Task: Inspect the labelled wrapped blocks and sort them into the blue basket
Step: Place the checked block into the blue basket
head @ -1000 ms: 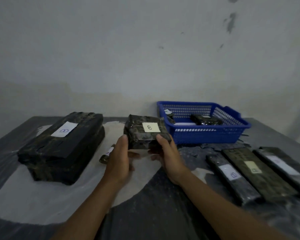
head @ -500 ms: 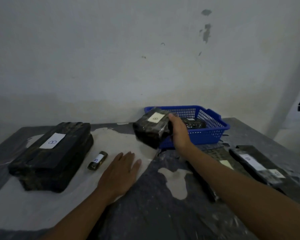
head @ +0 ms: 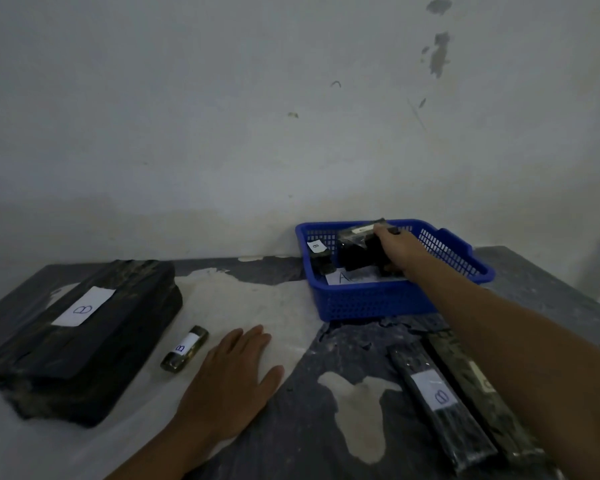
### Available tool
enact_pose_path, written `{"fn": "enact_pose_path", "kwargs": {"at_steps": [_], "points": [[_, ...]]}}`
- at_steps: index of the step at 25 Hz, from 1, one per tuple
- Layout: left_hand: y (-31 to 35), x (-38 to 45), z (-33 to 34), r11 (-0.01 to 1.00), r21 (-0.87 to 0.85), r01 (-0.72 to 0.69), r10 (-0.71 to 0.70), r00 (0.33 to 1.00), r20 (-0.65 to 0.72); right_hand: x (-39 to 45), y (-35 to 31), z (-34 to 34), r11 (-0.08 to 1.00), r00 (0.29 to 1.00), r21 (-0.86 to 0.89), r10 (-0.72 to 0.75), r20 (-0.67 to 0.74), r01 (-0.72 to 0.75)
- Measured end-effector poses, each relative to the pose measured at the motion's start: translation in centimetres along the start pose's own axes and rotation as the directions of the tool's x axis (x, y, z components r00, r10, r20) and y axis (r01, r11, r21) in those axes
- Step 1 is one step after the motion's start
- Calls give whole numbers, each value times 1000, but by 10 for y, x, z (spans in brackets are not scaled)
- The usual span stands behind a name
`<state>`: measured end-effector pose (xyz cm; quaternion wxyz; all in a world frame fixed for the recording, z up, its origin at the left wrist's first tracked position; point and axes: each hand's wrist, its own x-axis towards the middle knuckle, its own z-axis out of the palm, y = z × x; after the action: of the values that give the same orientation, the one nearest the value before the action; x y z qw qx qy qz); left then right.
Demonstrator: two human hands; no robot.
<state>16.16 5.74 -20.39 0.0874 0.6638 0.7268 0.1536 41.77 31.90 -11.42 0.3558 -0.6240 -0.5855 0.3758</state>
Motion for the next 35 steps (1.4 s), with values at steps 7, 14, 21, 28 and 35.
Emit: {"fn": "enact_pose_path", "kwargs": {"at_steps": [7,14,21,28,35], "points": [[-2,1,1,1000,11,12,-12,1000,-5,-17,-13,8,925,991,-377,7,137,45],[0,3,2,1000,0,11,-11,1000,-9,-5,-7,5,941,990,-333,-8,139,55],[-4,3,5,1000,-8,-1,1,1000,-29,-6,-15,-18,968,995,-246,-26,92,48],[-2,1,4,1000,-19,6,-7,1000,-26,-35,-11,-18,816,918,-573,164,361,80],[-2,2,6,1000,-17,-4,4,999,-46,-29,-3,-10,773,915,-621,145,376,132]]}}
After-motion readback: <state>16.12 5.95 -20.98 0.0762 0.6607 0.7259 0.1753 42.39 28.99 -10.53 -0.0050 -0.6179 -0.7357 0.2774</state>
